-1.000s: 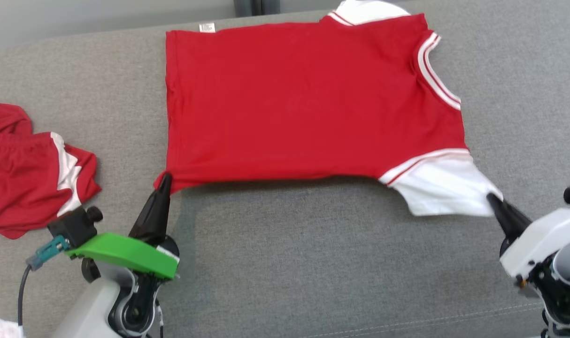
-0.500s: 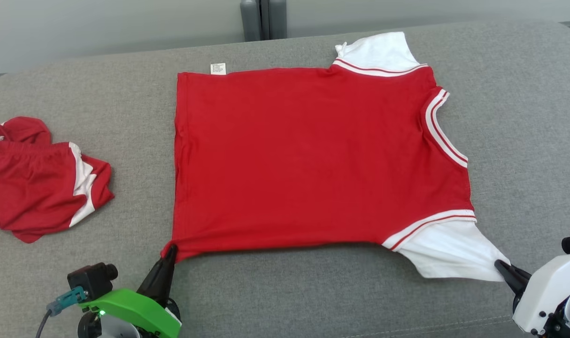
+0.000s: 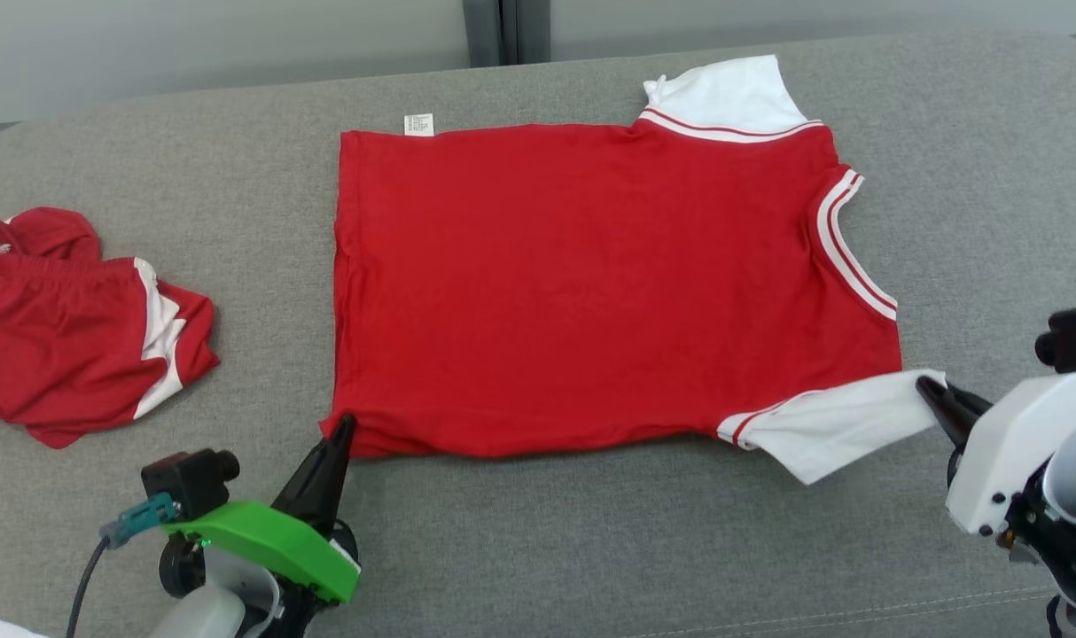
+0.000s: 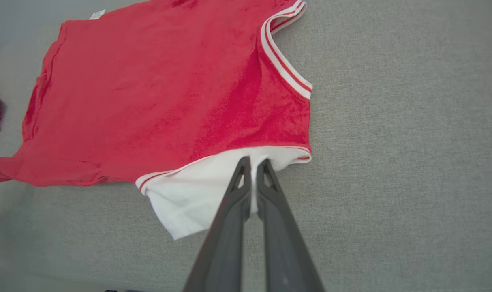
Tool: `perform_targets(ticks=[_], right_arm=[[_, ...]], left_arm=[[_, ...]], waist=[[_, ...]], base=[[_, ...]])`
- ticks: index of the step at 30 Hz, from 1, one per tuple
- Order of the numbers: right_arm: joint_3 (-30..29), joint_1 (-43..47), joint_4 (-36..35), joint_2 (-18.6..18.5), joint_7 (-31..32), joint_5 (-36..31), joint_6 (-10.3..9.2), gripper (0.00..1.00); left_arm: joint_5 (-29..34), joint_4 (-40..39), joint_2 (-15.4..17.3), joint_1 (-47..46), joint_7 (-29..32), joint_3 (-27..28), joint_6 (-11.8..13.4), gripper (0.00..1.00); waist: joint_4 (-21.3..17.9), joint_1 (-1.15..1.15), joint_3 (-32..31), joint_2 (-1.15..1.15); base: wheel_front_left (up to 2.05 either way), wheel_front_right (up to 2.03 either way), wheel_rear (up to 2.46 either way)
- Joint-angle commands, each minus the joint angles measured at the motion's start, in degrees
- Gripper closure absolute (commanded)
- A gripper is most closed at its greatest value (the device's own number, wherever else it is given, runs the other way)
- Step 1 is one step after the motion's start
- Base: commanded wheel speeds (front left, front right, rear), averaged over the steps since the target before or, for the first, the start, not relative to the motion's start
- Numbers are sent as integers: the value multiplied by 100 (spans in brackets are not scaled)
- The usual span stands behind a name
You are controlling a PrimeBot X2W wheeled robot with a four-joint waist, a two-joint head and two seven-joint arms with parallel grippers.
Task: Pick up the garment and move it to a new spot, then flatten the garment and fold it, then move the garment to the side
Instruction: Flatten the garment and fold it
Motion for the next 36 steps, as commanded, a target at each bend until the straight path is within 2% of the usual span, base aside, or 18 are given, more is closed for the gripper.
perform_targets(ticks=[1, 5, 12, 18, 26, 35, 36], right_arm=[[98, -247, 114, -124, 53, 38, 3, 100], [475, -908, 473, -566, 113, 131, 3, 100], [1166, -1922, 1358, -1336, -426, 112, 3, 100], [1694, -2607, 2108, -1633, -1091, 205, 2, 100], [2022, -3232, 2855, -1799, -1862, 213, 2, 100], [2000, -3497, 3439, -1696, -2172, 115, 2, 100], [2007, -3518, 3484, -1669, -2201, 92, 2, 89]], left_arm=[[17, -21, -34, -176, 58, 4, 31, 100], [27, -9, -119, -560, 228, -17, 65, 100], [263, 404, -327, -1285, 53, 82, 217, 100], [521, 886, -545, -1706, -170, 53, 223, 100], [551, 1379, -799, -1926, -309, 125, 63, 100], [646, 1709, -938, -2031, -397, 332, -13, 100], [669, 1737, -948, -2044, -401, 339, -24, 100]], waist=[[3, 0, 60, 0], [38, 0, 196, 0], [96, 0, 490, 0], [91, 0, 744, 0], [125, 0, 907, 0], [138, 0, 922, 0], [135, 0, 924, 0]], base=[[0, 0, 0], [0, 0, 0], [0, 0, 0], [0, 0, 0], [0, 0, 0], [0, 0, 0], [0, 0, 0]])
